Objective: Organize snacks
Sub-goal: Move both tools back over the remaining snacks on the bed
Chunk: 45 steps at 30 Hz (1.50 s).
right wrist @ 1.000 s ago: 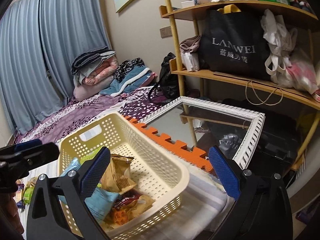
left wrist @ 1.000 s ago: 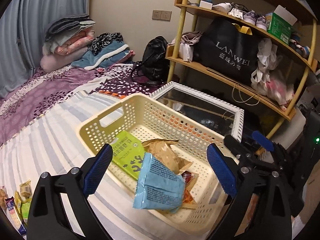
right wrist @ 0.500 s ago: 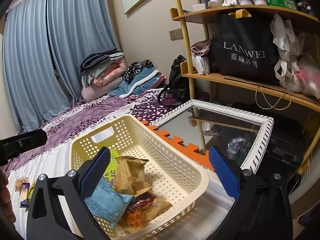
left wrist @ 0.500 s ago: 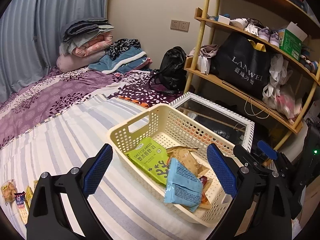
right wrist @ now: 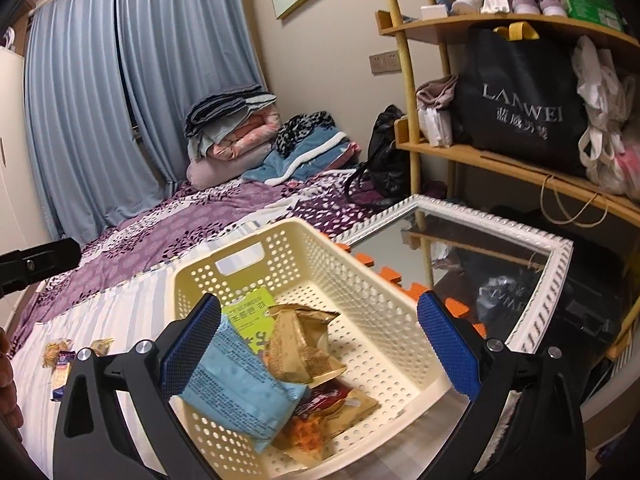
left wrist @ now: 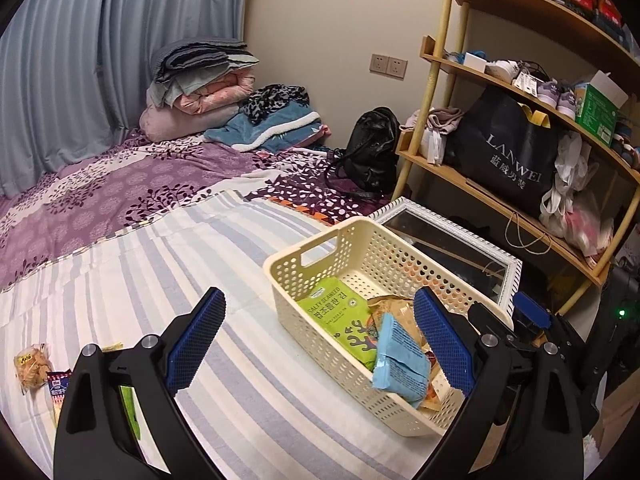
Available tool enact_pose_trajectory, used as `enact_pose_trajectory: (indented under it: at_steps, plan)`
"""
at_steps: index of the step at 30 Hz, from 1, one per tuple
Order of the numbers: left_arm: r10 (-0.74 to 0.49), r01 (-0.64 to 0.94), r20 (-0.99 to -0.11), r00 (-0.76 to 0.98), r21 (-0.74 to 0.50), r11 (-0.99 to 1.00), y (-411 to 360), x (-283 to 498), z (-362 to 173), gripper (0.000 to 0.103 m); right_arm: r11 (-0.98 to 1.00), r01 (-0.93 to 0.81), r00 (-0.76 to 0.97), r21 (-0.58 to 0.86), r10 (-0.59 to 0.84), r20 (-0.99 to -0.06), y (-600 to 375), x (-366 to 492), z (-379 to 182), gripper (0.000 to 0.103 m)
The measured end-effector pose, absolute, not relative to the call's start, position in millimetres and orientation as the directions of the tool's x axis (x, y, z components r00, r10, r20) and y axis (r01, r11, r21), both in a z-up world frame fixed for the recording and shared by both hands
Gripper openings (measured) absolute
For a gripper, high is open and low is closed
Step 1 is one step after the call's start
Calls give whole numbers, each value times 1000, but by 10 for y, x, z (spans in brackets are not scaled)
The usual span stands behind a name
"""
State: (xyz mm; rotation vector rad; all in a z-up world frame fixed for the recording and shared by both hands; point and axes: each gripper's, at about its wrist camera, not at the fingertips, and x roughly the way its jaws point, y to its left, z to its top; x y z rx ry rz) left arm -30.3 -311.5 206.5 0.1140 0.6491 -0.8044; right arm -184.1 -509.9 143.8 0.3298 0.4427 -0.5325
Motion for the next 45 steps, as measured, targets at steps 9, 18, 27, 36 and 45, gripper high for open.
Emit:
enact_pose_trajectory:
  at_steps: [9,18,27,36,45]
  plan:
    - [-606,641,-572,553,-172,748,-2746,-176,2076,96,880,435,757,193,-241,-607,-5019,-1641,1293,98]
    - [-573,585,-567,591,-188,789,-2368,-107,2044,96,934,348,591,-79,-285,-754,-4752,-1261,1113,98]
    - [-477,447,-589,652,-210,870,-1688,46,1929,96,928,365,536,-80,-280,-797,-4808,-1079,1131,98]
    - [-286,197,-643,711,-209,958,-686,254,1613,96,896,421,650,-139,-405,-643,-4498,-1146,1363,98]
    - [-226,99,-635,739,-229,968,-77,300,1538,96,934,357,787,4,-298,-540,-4105,-1062,1678,98]
